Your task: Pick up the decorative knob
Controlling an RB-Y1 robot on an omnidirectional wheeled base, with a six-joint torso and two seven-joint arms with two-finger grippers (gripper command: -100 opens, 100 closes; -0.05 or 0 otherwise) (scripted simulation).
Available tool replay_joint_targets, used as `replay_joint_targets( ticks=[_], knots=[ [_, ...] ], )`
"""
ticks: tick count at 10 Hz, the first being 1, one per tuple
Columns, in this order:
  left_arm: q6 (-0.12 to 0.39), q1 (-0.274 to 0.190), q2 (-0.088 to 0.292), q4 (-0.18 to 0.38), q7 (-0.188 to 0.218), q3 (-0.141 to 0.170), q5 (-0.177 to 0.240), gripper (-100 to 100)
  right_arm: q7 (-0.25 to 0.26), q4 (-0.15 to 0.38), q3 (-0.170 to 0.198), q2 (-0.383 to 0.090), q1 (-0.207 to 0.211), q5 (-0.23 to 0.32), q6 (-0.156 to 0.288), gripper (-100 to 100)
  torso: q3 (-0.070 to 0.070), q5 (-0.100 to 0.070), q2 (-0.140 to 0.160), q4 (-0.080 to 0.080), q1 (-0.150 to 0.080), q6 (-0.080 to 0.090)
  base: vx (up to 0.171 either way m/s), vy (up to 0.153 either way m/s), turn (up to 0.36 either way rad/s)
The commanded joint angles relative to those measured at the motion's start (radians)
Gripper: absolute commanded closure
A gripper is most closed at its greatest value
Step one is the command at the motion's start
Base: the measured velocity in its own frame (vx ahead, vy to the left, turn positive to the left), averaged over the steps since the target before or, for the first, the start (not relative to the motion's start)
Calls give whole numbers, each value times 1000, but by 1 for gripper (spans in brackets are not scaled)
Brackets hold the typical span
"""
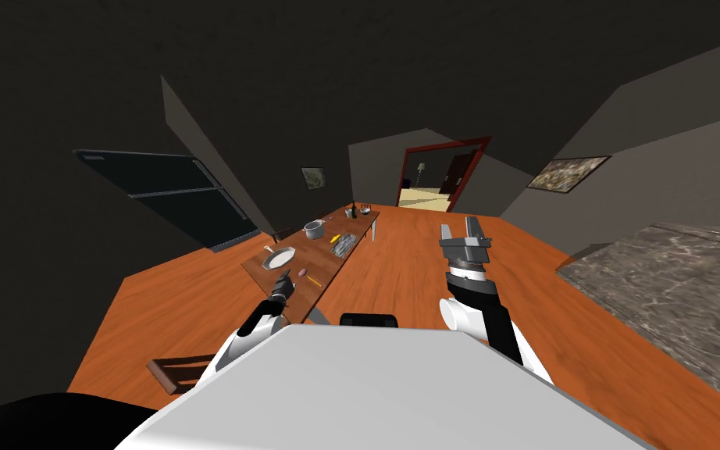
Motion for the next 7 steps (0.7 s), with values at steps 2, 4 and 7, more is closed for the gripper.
replay_joint_targets(
  ticks=[2, 4, 7],
  knots=[
    [61, -6, 32, 55, 22, 31, 31, -100, 0, 0, 0, 0, 0, 0, 0, 0, 0, 0, 0, 0, 1, 0, 146, -69, 6],
    [108, -14, 47, 93, 36, 56, 51, -100, 0, 0, 0, 0, 0, 0, 0, 0, 1, 0, 2, 1, 0, 0, 131, -73, 11],
    [189, -30, 77, 168, 66, 105, 89, -100, 0, 0, 0, 0, 0, 0, 0, 0, 2, 1, 4, 1, 3, 0, 132, -52, 7]
  ],
)
